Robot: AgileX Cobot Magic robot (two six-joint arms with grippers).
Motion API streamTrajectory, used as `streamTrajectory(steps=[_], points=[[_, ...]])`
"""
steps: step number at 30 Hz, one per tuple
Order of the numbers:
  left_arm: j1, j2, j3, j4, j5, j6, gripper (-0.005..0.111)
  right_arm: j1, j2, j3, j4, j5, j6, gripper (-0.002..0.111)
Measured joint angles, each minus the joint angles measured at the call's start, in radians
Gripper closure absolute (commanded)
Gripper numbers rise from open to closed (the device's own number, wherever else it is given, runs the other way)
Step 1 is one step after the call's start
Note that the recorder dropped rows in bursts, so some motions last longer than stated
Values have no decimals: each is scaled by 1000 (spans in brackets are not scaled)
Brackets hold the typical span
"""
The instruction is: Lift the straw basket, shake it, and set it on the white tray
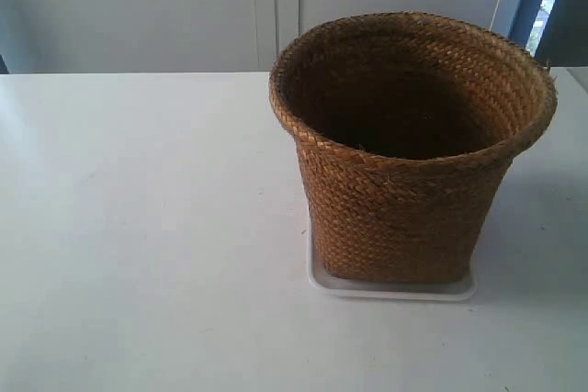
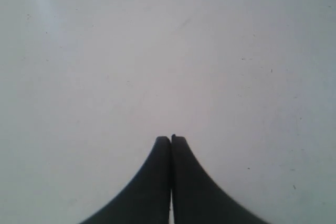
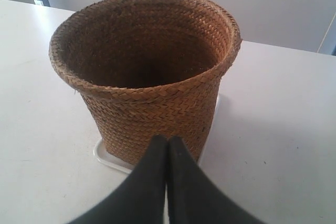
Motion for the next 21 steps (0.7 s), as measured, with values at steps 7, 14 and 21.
streamTrajectory(steps=[7, 14, 21], points=[[0, 0, 0, -39, 0, 130, 107, 0, 0, 0, 0, 0, 0, 108], [0, 0, 0, -146, 0, 138, 107, 0, 0, 0, 0, 0, 0, 108], [0, 0, 0, -149, 0, 140, 107, 0, 0, 0, 0, 0, 0, 108]])
